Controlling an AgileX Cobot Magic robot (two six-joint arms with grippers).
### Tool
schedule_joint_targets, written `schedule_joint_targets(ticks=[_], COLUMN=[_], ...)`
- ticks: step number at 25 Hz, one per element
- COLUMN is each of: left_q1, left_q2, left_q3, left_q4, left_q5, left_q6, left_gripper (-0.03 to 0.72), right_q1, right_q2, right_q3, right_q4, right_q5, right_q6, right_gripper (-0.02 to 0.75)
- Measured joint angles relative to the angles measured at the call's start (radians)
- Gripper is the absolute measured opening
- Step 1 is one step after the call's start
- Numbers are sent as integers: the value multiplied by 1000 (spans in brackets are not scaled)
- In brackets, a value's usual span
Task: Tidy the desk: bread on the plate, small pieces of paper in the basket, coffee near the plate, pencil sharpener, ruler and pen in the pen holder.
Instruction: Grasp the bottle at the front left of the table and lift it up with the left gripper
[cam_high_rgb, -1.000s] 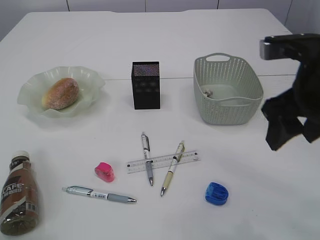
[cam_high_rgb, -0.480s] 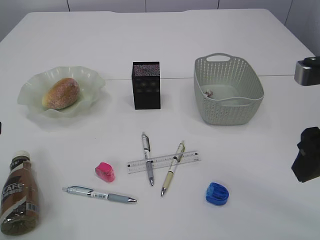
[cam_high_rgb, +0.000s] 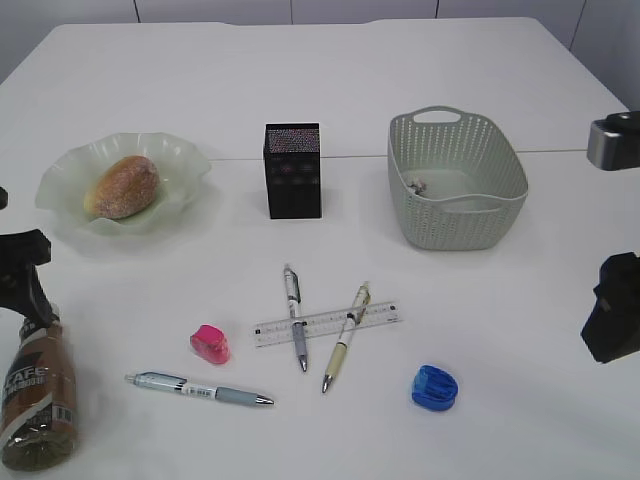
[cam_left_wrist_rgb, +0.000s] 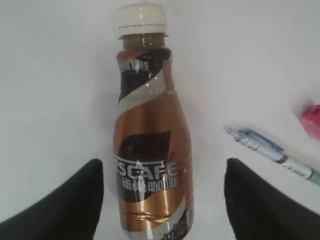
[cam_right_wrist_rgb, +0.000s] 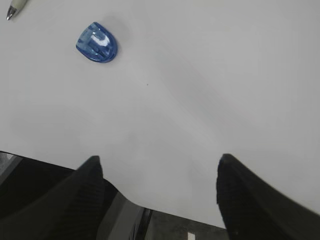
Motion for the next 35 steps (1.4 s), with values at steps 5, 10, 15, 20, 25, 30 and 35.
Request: schedule_joint_targets(ticks=[5, 10, 15, 20, 25, 30, 35], left_q1=[0, 0, 0, 0, 0, 0, 0], left_q2=[64, 116, 171, 227, 259, 267, 267], left_q3=[0, 0, 0, 0, 0, 0, 0], left_q4=[-4, -4, -6, -6, -6, -6, -6], left_q5=[-23, -61, -85, -112, -123, -124, -122], left_q6=[-32, -55, -58, -59, -59, -59, -59], left_gripper=[571, 589, 589, 589, 571, 459, 382], right_q1=[0, 0, 0, 0, 0, 0, 0], right_q2=[0, 0, 0, 0, 0, 0, 0], right_q3=[0, 0, 0, 0, 0, 0, 0], right_q4=[0, 0, 0, 0, 0, 0, 0], right_q5=[2, 2, 2, 2, -2, -11, -25], right_q6=[-6, -6, -6, -6, -8, -8, -8], right_gripper=[517, 516, 516, 515, 515, 515, 514])
